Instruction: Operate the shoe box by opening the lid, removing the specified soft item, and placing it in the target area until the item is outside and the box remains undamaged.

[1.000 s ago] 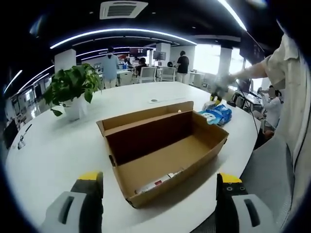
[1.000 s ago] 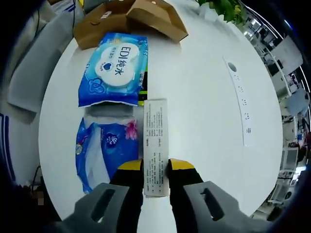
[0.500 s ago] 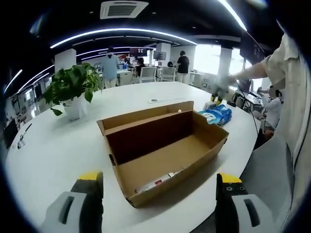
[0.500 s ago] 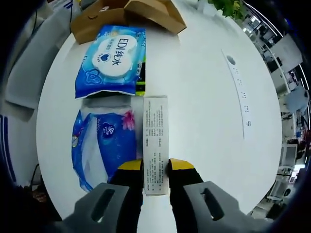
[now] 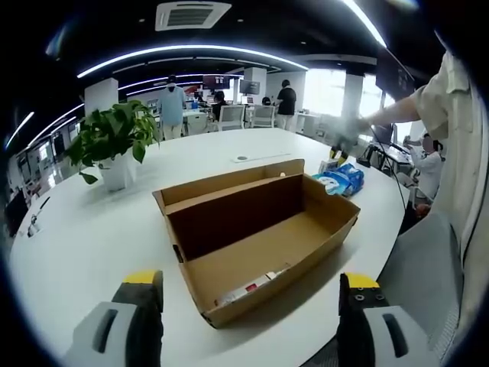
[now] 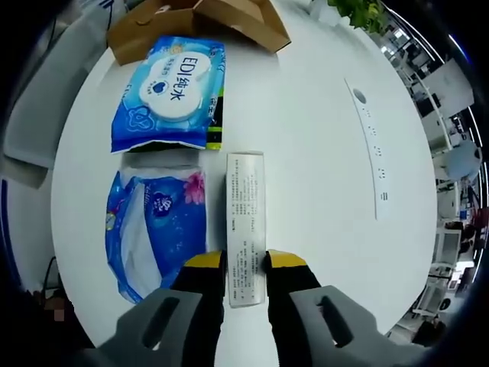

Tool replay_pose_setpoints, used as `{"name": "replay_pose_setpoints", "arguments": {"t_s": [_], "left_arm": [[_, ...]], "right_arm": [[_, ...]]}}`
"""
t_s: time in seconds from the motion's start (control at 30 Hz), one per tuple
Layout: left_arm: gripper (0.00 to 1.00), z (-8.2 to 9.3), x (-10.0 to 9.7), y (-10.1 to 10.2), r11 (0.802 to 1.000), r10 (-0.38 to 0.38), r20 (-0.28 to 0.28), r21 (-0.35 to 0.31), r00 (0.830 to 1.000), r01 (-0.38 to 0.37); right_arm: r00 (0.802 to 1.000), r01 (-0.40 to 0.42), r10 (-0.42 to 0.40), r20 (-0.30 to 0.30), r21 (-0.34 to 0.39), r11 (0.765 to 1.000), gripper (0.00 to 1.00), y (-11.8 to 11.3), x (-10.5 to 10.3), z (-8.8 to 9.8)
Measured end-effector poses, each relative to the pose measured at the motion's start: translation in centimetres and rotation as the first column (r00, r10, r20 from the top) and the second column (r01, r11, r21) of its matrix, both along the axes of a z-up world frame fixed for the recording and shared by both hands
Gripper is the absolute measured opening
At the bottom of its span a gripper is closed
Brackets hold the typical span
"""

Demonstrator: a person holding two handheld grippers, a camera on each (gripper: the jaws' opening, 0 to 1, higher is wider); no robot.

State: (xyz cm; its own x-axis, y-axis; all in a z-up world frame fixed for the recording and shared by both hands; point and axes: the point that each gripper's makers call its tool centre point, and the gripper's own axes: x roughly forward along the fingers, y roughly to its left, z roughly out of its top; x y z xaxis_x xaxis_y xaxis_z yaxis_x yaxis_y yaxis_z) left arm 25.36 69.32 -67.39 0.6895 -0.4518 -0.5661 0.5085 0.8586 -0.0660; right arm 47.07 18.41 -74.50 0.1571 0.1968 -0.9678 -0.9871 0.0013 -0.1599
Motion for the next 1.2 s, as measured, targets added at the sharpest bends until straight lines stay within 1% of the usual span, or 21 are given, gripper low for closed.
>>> {"name": "replay_pose_setpoints", "arguments": {"t_s": [0.07,0.1,0.17,0.3,0.43,0.5,0.6,0.67,0.7,0.77,0.83,0.87,1.0,1.03,1.13,1.2], "left_arm": [[0.95,0.4,0.0,-0.3,1.0,-0.006,0.002,0.007,1.0,0.006],[0.95,0.3,0.1,-0.2,1.0,-0.01,0.0,0.011,1.0,0.01],[0.94,0.2,0.3,0.0,1.0,-0.02,0.001,0.019,1.0,0.02],[0.86,0.3,0.6,0.2,0.999,-0.037,-0.002,0.035,0.999,0.038],[0.81,0.8,1.4,0.2,0.997,-0.044,0.002,0.057,0.999,0.044],[0.78,0.9,1.8,0.3,0.997,-0.043,0.0,0.058,0.999,0.042],[0.76,1.0,2.1,0.2,0.997,-0.048,-0.004,0.063,0.999,0.048],[0.75,1.0,2.3,0.2,0.996,-0.055,-0.008,0.07,0.998,0.055],[0.74,0.8,2.6,0.4,0.994,-0.054,-0.015,0.097,0.998,0.055],[0.74,0.8,3.1,0.5,0.992,-0.06,-0.017,0.106,0.998,0.061],[0.73,0.9,3.4,0.4,0.992,-0.065,-0.018,0.106,0.998,0.067],[0.73,1.0,3.6,0.3,0.992,-0.072,-0.019,0.106,0.997,0.073],[0.7,1.2,4.2,-0.3,0.988,-0.107,-0.028,0.111,0.994,0.11],[0.68,1.2,4.2,-0.5,0.985,-0.123,-0.037,0.114,0.992,0.127],[0.66,1.0,4.5,-1.1,0.978,-0.16,-0.052,0.126,0.986,0.166],[0.64,0.9,4.6,-1.6,0.972,-0.19,-0.068,0.126,0.98,0.197]], "right_arm": [[1.0,0.001,-0.001,0.006,0.001,1.0,0.19,0.0,0.0,0.1],[1.0,0.002,-0.003,0.018,0.007,1.0,0.19,0.1,0.1,0.3],[1.0,0.007,-0.008,0.02,0.014,1.0,0.19,0.3,-0.1,0.5],[0.999,0.01,-0.011,0.04,0.021,1.0,0.23,0.4,-0.3,1.1],[0.997,0.036,-0.038,0.062,0.035,0.999,0.26,0.5,-0.5,2.0],[0.996,0.034,-0.037,0.079,0.043,0.999,0.27,0.5,-0.7,2.4],[0.993,0.076,-0.081,0.088,0.058,0.995,0.3,0.4,-0.8,2.9],[0.99,0.096,-0.103,0.099,0.073,0.993,0.34,0.3,-0.6,3.0],[0.988,0.104,-0.113,0.105,0.086,0.991,0.35,0.4,-0.7,3.3],[0.985,0.119,-0.13,0.111,0.099,0.988,0.37,0.6,-1.0,3.7],[0.982,0.132,-0.147,0.122,0.125,0.983,0.39,0.9,-1.4,4.2],[0.978,0.145,-0.166,0.13,0.156,0.977,0.4,1.3,-1.6,4.7],[0.963,0.2,-0.234,0.134,0.228,0.953,0.47,2.0,-2.5,6.1],[0.964,0.197,-0.231,0.133,0.227,0.954,0.49,2.2,-2.9,6.4],[0.958,0.214,-0.252,0.14,0.239,0.947,0.54,2.4,-3.9,7.1],[0.949,0.242,-0.287,0.134,0.278,0.93,0.57,2.9,-5.2,7.9]]}}
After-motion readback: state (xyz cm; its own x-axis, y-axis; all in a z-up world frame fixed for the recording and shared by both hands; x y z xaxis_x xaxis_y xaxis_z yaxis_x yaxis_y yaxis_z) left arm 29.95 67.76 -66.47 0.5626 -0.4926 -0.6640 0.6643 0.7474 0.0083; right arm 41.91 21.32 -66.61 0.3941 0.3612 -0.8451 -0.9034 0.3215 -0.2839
